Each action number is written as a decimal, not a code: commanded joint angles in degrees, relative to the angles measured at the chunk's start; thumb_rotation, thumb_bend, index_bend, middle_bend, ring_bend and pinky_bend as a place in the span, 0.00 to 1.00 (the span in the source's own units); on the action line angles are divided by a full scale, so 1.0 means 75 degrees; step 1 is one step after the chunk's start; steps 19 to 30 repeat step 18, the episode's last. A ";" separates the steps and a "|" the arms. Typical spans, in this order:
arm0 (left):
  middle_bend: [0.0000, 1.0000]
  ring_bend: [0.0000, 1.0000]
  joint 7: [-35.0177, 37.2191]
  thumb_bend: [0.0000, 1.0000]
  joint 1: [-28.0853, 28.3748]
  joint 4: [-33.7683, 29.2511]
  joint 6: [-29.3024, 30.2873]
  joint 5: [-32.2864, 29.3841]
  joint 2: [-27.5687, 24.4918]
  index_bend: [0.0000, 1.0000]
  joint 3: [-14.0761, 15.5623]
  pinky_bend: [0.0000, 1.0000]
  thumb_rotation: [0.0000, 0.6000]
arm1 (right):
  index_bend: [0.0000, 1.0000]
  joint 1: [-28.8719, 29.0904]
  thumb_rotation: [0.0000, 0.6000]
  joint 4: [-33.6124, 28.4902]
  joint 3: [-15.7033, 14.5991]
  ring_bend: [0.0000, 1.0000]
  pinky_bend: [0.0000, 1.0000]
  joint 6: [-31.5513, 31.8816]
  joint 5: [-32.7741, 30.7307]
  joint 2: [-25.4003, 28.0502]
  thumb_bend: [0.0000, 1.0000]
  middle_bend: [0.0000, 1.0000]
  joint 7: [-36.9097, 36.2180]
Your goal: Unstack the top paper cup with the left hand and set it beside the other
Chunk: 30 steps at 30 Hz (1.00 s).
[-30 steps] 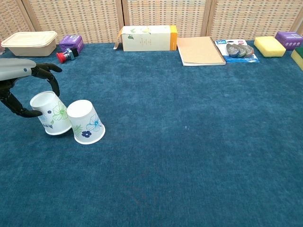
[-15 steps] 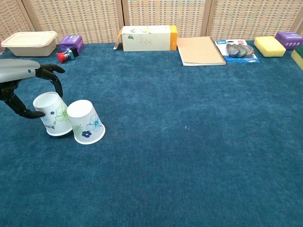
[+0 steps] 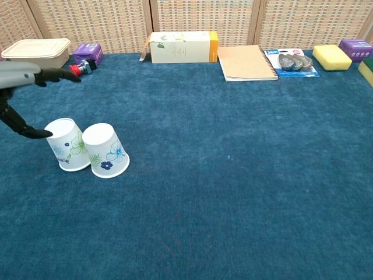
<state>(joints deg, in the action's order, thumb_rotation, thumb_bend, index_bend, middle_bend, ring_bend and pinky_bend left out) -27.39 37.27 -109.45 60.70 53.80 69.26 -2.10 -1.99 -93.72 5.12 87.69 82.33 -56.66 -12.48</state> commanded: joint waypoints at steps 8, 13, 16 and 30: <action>0.00 0.00 0.1513 0.16 -0.1907 0.0780 0.2779 0.2916 -0.0711 0.00 0.0500 0.07 1.00 | 0.14 -0.0010 1.00 0.0007 0.0007 0.00 0.00 0.0094 0.0063 -0.0056 0.10 0.02 0.0074; 0.00 0.00 0.2451 0.15 -0.3071 0.1605 0.4014 0.3614 -0.0523 0.00 0.0968 0.07 1.00 | 0.13 0.0029 1.00 0.0015 -0.0002 0.00 0.00 0.0098 0.0123 -0.0145 0.10 0.02 0.0300; 0.00 0.00 0.2833 0.15 -0.3408 0.1656 0.4021 0.3532 -0.0617 0.00 0.1096 0.07 1.00 | 0.13 0.0027 1.00 0.0027 0.0002 0.00 0.00 0.0128 0.0124 -0.0187 0.10 0.02 0.0377; 0.00 0.00 0.2948 0.15 -0.3474 0.1611 0.3896 0.3501 -0.0713 0.00 0.1141 0.07 1.00 | 0.13 0.0024 1.00 0.0023 0.0001 0.00 0.00 0.0134 0.0121 -0.0193 0.10 0.02 0.0397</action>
